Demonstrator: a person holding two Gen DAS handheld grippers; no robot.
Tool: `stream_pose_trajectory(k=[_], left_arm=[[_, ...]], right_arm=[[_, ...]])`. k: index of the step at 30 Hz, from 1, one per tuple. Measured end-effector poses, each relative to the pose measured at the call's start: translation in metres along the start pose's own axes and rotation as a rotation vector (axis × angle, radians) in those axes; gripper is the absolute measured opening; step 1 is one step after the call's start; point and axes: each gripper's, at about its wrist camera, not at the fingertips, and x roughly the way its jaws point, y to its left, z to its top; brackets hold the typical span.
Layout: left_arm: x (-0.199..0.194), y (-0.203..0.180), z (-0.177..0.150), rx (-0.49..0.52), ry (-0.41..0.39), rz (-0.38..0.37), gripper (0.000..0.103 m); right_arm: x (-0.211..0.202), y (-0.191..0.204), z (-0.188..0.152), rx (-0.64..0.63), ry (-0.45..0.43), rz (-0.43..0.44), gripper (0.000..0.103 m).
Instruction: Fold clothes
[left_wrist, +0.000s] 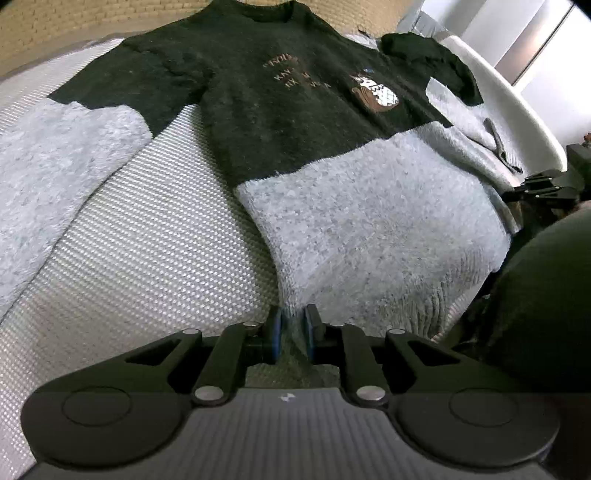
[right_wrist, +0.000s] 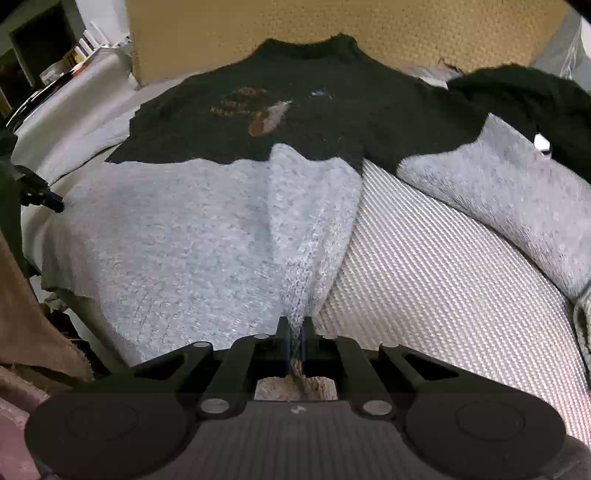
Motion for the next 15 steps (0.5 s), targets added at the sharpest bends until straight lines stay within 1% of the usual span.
stream_pose_trajectory(k=[1, 2, 3, 5, 6, 8, 13, 14, 15], left_arm=[[-0.003, 0.002, 0.000, -0.002, 0.004, 0.014, 0.015], [-0.008, 0.005, 0.000, -0.006, -0.004, 0.023, 0.015], [-0.015, 0.008, 0.000, -0.011, -0.017, 0.027, 0.015], [-0.025, 0.011, 0.004, -0.024, -0.059, 0.046, 0.017], [-0.030, 0.011, 0.008, -0.028, -0.081, 0.064, 0.022], [-0.035, 0.008, 0.017, -0.023, -0.117, 0.110, 0.028], [-0.030, -0.019, 0.048, 0.009, -0.184, 0.232, 0.030], [-0.027, -0.026, 0.054, 0.017, -0.195, 0.258, 0.033], [-0.024, -0.034, 0.060, 0.031, -0.206, 0.272, 0.034]], right_arm=[[-0.004, -0.003, 0.001, 0.003, -0.003, -0.001, 0.011], [-0.011, -0.008, 0.001, 0.010, -0.026, -0.013, 0.012], [-0.018, -0.013, -0.001, 0.016, -0.052, -0.022, 0.015], [-0.029, -0.026, -0.002, 0.024, -0.095, -0.063, 0.016], [-0.033, -0.032, -0.002, 0.027, -0.108, -0.099, 0.017], [-0.034, -0.044, 0.001, 0.048, -0.105, -0.213, 0.017], [-0.037, -0.080, 0.006, 0.131, -0.143, -0.426, 0.017], [-0.038, -0.088, 0.006, 0.151, -0.152, -0.460, 0.018], [-0.039, -0.096, 0.005, 0.171, -0.158, -0.488, 0.020]])
